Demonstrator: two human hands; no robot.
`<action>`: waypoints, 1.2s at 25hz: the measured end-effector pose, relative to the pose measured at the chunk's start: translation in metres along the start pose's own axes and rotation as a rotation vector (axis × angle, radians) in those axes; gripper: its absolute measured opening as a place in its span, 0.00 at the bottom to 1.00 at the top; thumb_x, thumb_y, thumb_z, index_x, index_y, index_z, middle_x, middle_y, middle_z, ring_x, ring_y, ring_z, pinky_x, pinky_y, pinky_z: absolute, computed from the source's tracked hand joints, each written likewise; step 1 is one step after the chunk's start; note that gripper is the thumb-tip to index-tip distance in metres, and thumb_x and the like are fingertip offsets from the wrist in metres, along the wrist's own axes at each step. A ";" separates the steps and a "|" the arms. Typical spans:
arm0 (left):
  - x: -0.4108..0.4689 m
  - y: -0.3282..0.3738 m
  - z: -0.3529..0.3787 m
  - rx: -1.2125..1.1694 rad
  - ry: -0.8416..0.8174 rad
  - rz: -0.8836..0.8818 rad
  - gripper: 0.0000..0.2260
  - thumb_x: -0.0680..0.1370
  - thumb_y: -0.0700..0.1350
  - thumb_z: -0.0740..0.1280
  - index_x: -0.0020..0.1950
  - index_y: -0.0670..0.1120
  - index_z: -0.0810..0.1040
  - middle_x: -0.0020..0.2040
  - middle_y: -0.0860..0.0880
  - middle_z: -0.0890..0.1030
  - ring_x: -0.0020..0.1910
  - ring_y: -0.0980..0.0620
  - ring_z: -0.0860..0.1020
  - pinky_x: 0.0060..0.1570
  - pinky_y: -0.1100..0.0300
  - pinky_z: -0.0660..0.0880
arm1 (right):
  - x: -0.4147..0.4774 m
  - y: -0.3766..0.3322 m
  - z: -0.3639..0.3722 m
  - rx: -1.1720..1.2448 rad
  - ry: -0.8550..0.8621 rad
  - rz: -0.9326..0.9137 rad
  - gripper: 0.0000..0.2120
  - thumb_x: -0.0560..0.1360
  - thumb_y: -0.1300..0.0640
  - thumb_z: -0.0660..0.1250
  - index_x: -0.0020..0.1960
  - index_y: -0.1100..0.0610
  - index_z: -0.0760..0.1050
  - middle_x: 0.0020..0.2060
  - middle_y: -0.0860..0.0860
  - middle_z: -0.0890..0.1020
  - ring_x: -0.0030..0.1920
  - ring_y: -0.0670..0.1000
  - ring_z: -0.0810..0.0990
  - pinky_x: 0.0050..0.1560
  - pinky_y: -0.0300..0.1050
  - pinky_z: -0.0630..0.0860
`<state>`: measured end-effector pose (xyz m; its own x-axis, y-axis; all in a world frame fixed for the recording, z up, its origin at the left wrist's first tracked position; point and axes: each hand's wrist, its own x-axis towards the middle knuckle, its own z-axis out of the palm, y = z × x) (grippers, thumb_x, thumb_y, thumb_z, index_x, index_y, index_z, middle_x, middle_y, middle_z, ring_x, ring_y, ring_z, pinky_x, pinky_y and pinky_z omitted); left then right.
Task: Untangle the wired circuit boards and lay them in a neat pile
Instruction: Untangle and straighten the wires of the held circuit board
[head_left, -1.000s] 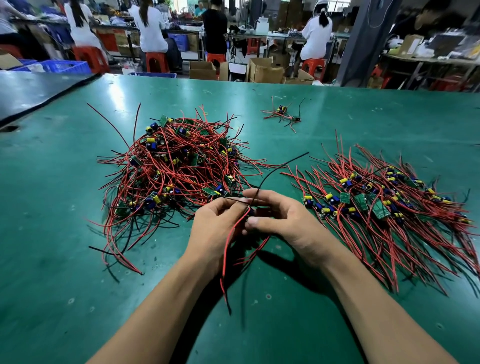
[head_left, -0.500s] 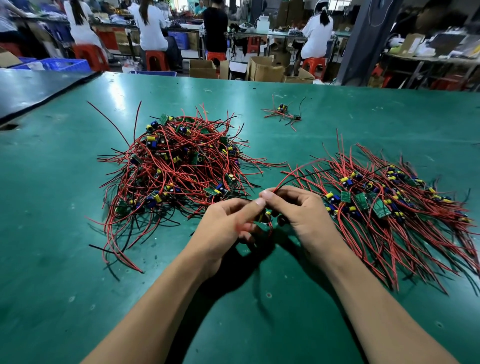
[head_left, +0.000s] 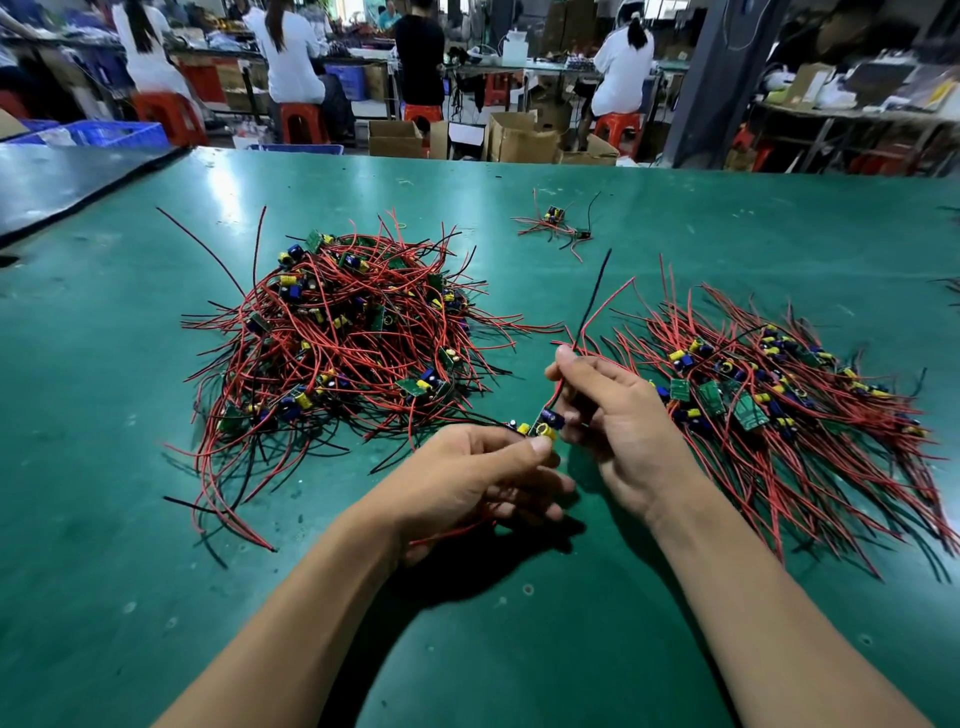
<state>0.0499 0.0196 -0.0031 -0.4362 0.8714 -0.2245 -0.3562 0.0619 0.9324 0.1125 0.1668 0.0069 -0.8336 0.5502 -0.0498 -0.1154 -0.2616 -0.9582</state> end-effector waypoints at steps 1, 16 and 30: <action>0.000 0.000 0.002 0.055 0.032 0.000 0.19 0.75 0.52 0.67 0.50 0.34 0.78 0.43 0.38 0.85 0.35 0.46 0.83 0.37 0.59 0.80 | 0.001 0.000 -0.001 0.000 0.027 0.002 0.14 0.74 0.47 0.71 0.33 0.53 0.81 0.26 0.47 0.73 0.25 0.45 0.69 0.27 0.36 0.65; 0.007 -0.005 -0.003 -0.127 0.200 0.187 0.15 0.73 0.49 0.71 0.53 0.40 0.81 0.45 0.41 0.85 0.35 0.50 0.82 0.37 0.59 0.81 | -0.002 0.012 0.002 -0.074 -0.178 -0.003 0.12 0.70 0.46 0.74 0.35 0.54 0.80 0.29 0.53 0.76 0.25 0.47 0.71 0.26 0.36 0.71; 0.005 -0.007 0.003 0.035 0.299 0.171 0.06 0.79 0.37 0.67 0.46 0.37 0.82 0.38 0.41 0.83 0.29 0.47 0.81 0.29 0.60 0.79 | 0.005 0.021 0.006 -0.100 0.038 0.028 0.14 0.82 0.52 0.65 0.39 0.54 0.81 0.26 0.47 0.66 0.21 0.43 0.59 0.21 0.35 0.56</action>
<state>0.0529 0.0253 -0.0100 -0.7119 0.6897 -0.1327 -0.2310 -0.0515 0.9716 0.1029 0.1589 -0.0117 -0.8144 0.5738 -0.0863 -0.0357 -0.1979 -0.9796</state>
